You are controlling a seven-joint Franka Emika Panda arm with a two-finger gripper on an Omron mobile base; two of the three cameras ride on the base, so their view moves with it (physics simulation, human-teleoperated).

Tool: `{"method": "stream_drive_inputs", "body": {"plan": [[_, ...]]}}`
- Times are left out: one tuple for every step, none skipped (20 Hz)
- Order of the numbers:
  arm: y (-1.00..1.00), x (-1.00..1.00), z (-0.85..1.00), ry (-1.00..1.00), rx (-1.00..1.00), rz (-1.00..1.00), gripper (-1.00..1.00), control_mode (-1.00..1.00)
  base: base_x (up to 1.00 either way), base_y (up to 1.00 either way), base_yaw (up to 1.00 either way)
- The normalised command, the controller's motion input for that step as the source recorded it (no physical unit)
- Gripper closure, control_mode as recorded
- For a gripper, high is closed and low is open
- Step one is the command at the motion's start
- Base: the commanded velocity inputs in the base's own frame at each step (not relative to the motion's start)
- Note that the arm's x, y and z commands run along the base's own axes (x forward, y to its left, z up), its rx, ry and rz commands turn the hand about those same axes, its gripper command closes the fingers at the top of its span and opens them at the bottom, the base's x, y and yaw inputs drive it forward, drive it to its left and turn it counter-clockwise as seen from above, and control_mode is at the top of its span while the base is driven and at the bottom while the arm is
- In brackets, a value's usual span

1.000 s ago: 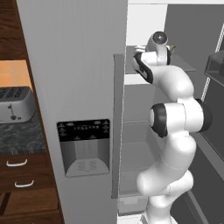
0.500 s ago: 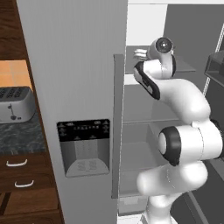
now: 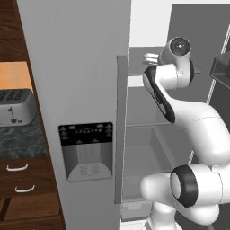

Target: Place one lemon and one fish in each tupperware on the nearby counter, to pack two identical lunches.

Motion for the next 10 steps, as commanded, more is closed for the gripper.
{"method": "stream_drive_inputs", "body": {"plan": [[0.16, -1.00, 0.00, 0.32, 0.00, 0.00, 1.00, -1.00, 0.00, 0.00, 0.00], [0.16, -1.00, -0.02, 0.27, 0.00, 0.00, 1.00, -1.00, 0.00, 0.00, 0.00], [0.08, -1.00, -0.56, 0.14, 0.00, 0.00, 1.00, -1.00, 0.00, 0.00, 0.00], [0.05, -1.00, -1.00, 0.00, -0.07, 0.02, 1.00, -1.00, 0.00, 0.00, 0.00], [0.11, -1.00, -1.00, 0.00, -0.09, 0.05, 1.00, -1.00, 0.00, 0.00, 0.00], [0.19, -1.00, -1.00, -0.05, -0.10, 0.06, 1.00, -1.00, 0.00, 0.00, 0.00], [0.24, -1.00, -1.00, -0.12, -0.11, 0.08, 1.00, -1.00, 0.00, 0.00, 0.00], [0.19, -1.00, -1.00, -0.13, -0.08, 0.09, 1.00, -1.00, 0.00, 0.00, 0.00], [0.14, -1.00, -0.97, -0.15, -0.05, 0.11, 1.00, -1.00, 0.00, 0.00, 0.00], [0.11, -1.00, -0.84, -0.12, -0.02, 0.13, 1.00, -1.00, 0.00, 0.00, 0.00]]}}
